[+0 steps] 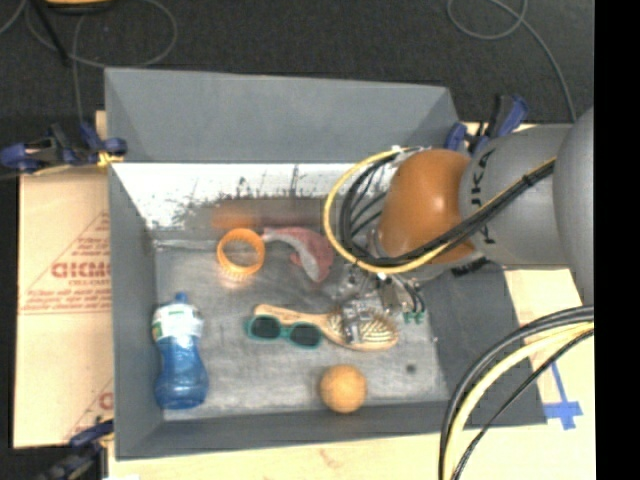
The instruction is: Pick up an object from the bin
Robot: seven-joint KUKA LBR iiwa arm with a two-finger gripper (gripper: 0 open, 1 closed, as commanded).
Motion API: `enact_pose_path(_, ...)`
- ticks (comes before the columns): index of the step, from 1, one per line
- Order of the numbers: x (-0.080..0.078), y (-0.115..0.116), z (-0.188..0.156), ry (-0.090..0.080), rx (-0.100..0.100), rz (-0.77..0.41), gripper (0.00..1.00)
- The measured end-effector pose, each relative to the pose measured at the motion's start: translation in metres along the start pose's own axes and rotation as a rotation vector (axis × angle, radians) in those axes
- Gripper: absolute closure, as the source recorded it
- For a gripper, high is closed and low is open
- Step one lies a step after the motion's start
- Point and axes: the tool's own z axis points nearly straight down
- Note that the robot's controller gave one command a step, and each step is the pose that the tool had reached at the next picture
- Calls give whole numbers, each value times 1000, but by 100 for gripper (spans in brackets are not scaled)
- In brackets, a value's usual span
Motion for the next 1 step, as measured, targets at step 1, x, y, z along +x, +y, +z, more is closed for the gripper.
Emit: enact_pose_path(1, 0, 0, 0, 0, 0, 0, 100)
